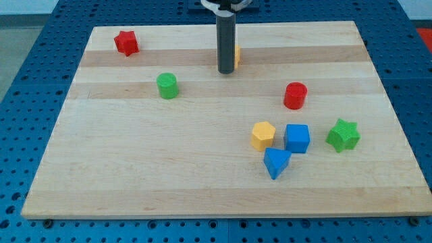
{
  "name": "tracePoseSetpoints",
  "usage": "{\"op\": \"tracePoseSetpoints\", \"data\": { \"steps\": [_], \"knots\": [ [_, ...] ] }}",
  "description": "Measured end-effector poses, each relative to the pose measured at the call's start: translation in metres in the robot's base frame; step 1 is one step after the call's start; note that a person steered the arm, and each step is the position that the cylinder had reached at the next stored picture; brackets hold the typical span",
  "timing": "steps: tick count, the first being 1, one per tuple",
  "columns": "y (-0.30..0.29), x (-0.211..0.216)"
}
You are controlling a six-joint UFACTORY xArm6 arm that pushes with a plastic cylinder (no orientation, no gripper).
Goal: Move your hand to the right of the yellow heart
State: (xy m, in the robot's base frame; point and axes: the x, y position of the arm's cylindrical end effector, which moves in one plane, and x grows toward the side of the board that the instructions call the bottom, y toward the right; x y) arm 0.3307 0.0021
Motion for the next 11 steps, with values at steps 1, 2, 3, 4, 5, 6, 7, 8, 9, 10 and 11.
{"op": "tracePoseSetpoints", "data": {
  "steps": [1, 2, 3, 4, 5, 6, 7, 8, 9, 10, 11],
  "knots": [
    [0.000, 0.005],
    [0.003, 0.060],
    [0.064, 0.073],
    [0.066, 0.046],
    [0.057, 0.018],
    [0.050, -0.005],
    [0.044, -0.018],
    [0.031, -0.034],
    [0.030, -0.035],
    [0.030, -0.036],
    [0.031, -0.036]
  ]
}}
